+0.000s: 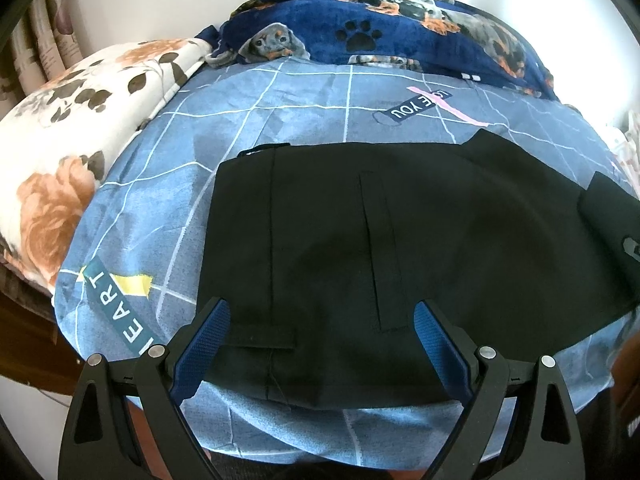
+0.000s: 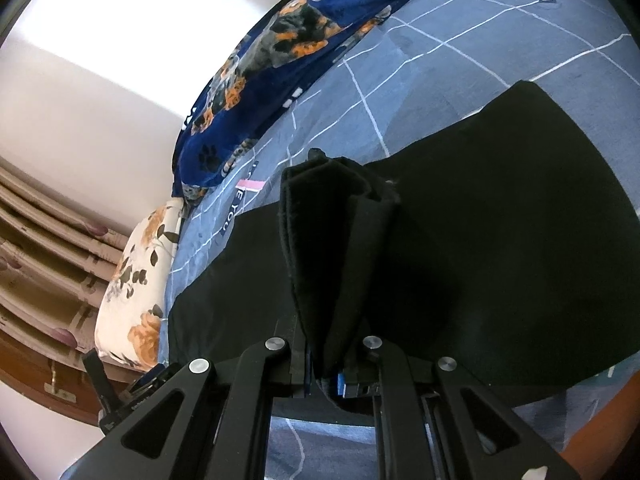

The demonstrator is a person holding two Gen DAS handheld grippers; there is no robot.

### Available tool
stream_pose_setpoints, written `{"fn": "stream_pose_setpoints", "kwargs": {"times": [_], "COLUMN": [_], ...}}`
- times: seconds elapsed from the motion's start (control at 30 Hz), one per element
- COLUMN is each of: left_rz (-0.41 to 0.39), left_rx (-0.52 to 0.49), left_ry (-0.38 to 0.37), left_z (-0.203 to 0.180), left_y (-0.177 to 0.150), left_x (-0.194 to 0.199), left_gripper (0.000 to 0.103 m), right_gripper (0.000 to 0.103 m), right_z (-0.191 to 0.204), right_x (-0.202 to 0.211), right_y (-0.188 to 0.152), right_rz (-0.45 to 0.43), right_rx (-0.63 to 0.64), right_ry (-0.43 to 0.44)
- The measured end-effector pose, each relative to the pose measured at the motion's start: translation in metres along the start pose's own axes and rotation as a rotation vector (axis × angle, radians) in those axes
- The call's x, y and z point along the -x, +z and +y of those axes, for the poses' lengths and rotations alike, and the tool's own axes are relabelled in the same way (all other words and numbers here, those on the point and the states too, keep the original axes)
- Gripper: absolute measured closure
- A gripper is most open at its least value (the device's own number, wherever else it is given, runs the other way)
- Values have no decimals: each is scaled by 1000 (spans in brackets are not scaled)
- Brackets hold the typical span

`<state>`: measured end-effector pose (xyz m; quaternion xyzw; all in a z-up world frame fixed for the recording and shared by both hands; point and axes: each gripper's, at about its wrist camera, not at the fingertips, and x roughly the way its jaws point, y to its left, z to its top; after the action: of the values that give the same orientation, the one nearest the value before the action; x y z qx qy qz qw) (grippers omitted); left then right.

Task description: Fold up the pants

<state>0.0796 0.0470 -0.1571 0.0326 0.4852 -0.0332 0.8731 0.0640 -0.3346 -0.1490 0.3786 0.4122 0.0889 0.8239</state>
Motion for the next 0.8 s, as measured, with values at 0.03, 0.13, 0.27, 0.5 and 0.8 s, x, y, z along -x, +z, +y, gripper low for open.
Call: {"fn": "stream_pose_setpoints", "kwargs": {"times": [0.03,0.13,0.27,0.5,0.8], "left_rz": [0,2,4,3,13], "left_rx": [-2,-1,-4,-4,-19], "left_ry": [1,1,0,-3,-7], "left_z": [0,-1,-1,-1,-5], "left_y": [0,0,-1,-2,-2], "left_x": [0,0,-1,-1,-1], "left_gripper": [10,10,10,10,10], "right_gripper": [92,92,92,92,92], "right_z": [0,1,2,8,8], "right_x": [-1,-3,-4,-6,-6], "right_y": [-1,-2,-3,-4,-5], "right_rz": [2,6,4,-4,-3], "right_rx": [0,4,10,38,42], "right_ry": [-1,-2,-4,-14,-11]}}
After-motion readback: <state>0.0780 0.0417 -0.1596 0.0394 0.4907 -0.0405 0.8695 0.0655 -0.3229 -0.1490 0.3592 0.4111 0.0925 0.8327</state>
